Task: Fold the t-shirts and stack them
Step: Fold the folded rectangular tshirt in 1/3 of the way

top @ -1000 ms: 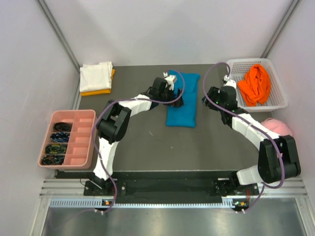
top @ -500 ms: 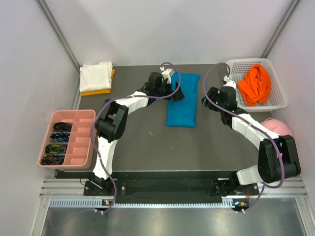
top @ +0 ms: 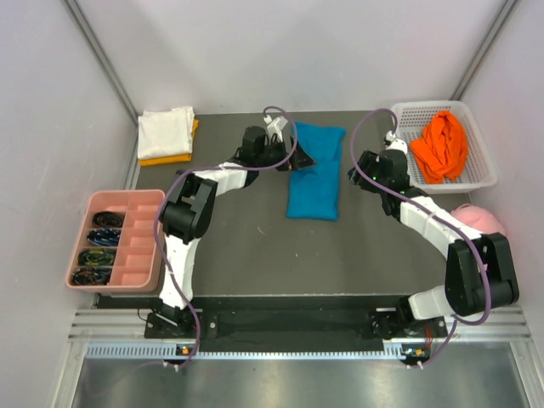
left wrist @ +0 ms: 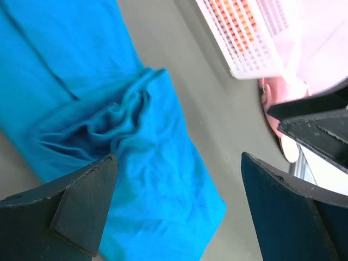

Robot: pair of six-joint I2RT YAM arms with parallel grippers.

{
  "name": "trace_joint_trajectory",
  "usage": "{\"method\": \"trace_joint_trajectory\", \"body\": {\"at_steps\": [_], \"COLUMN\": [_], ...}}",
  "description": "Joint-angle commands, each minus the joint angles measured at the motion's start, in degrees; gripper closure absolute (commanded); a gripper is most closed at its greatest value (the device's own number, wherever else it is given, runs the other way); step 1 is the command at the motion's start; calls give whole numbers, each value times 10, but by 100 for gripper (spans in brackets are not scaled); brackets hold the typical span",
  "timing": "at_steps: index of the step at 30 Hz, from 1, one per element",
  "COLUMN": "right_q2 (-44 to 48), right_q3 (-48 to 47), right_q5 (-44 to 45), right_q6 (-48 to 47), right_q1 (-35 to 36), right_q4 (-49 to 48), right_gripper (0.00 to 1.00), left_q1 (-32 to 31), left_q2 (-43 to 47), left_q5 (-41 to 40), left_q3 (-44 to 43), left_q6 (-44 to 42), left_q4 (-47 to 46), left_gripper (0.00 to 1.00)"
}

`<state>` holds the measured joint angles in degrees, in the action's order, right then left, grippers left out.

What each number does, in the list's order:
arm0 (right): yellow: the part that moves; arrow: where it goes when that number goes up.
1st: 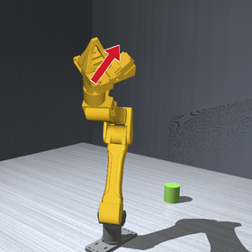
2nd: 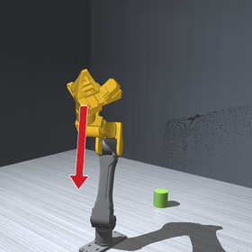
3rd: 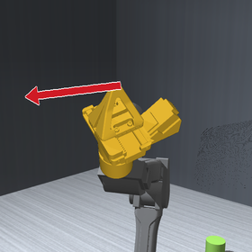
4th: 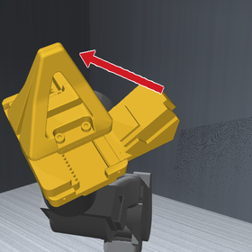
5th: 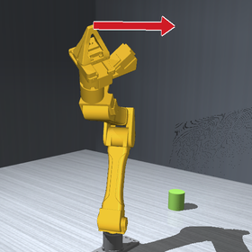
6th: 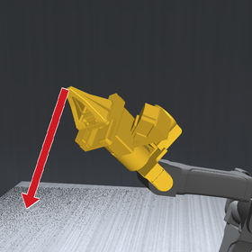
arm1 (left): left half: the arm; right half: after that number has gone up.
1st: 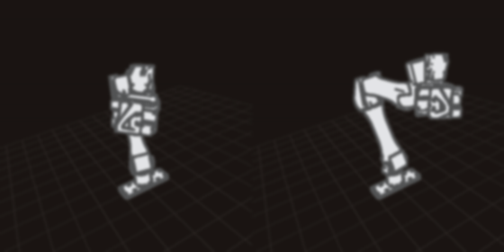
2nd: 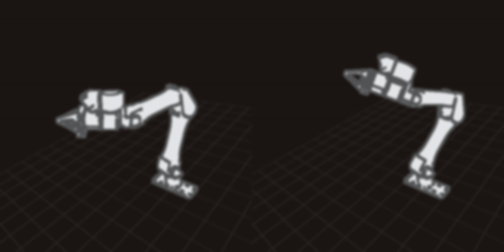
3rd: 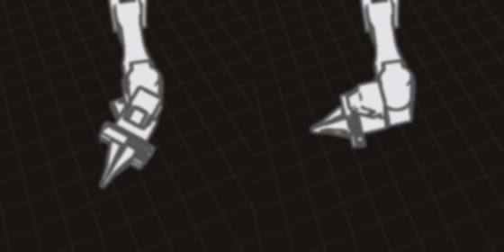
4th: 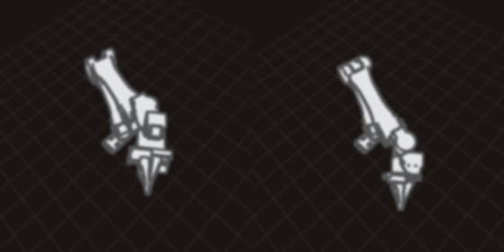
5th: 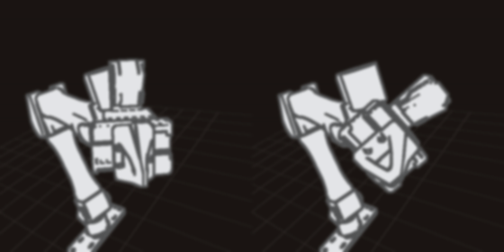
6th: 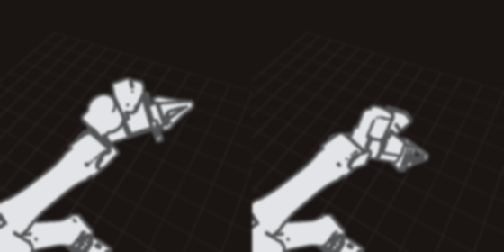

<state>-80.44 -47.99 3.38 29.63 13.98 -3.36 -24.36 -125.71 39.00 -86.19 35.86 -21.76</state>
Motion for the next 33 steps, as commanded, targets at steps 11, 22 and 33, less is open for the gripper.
{"method": "trace_joint_trajectory", "body": {"at_steps": [11,22,33], "right_q2": [-10,-19,-25], "right_q3": [-6,-11,-12], "right_q5": [8,10,11], "right_q6": [-1,-2,-3], "right_q1": [-1,0,0], "right_q4": [-8,-7,-6], "right_gripper": [41,40,40], "left_q1": [-50,-42,-30], "left_q2": [5,-45,-110], "left_q5": [-2,-25,-35], "left_q3": [8,-59,-128], "left_q6": [-27,-66,-104], "left_q4": [-34,5,36], "left_gripper": [1,1,1]}}
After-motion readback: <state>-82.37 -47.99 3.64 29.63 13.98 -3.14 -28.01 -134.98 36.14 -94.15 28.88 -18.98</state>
